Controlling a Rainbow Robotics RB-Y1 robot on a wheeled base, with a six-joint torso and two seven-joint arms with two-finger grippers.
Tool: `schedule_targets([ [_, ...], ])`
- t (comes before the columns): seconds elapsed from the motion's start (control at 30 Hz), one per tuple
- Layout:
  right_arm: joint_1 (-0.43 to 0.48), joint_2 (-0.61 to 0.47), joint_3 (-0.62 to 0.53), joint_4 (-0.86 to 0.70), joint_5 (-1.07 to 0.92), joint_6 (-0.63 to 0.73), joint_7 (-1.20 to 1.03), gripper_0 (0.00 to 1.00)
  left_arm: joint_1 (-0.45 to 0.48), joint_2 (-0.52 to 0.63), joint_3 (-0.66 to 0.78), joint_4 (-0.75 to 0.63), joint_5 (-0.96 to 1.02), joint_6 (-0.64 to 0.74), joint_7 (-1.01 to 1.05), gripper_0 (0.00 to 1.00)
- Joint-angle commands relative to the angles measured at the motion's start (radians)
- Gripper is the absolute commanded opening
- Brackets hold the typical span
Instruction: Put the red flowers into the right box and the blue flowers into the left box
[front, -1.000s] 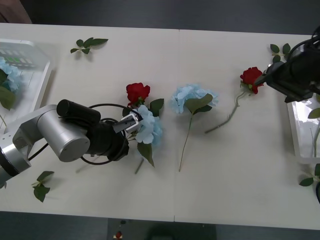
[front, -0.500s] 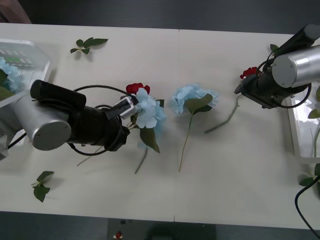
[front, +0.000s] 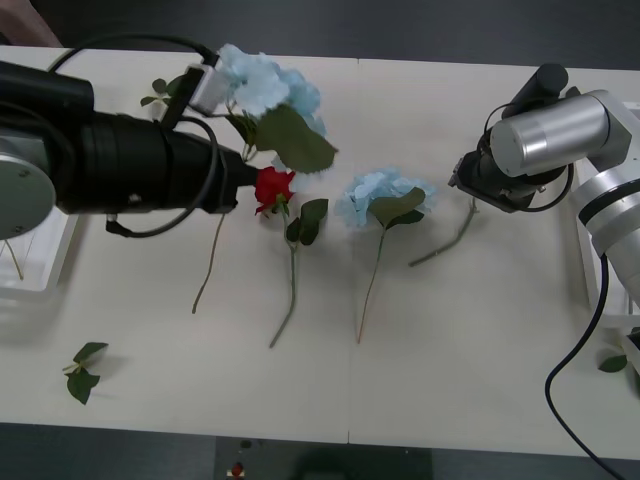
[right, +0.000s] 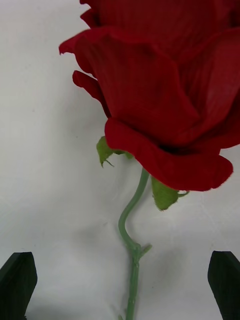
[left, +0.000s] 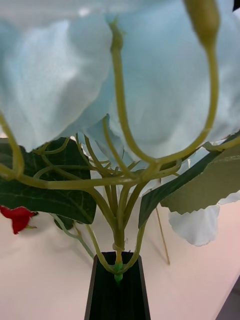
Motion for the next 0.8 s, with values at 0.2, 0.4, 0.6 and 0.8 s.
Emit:
schedule_targets([
  [0.2,-0.027,-0.004,0.049,0.006,0.025,-0.022,-0.023,1.00,0.005,0.139,0.287,0.112,-0.022,0.213,0.075,0.00],
  [0.4,-0.027,0.005,0.049,0.042,0.030,-0.036,-0.010,1.00,0.131,0.164,0.489,0.252,-0.141,0.261,0.063,0.00],
  [0.6,-0.038,0.016,0.049,0.100,0.031,-0.078,0.000,1.00,0.213,0.190,0.591,0.362,-0.287,0.261,0.059,0.00],
  [0.8,-0.039,0.023,0.049,0.109,0.034,-0.084,0.003,1.00,0.266,0.216,0.600,0.450,-0.324,0.261,0.045,0.00],
])
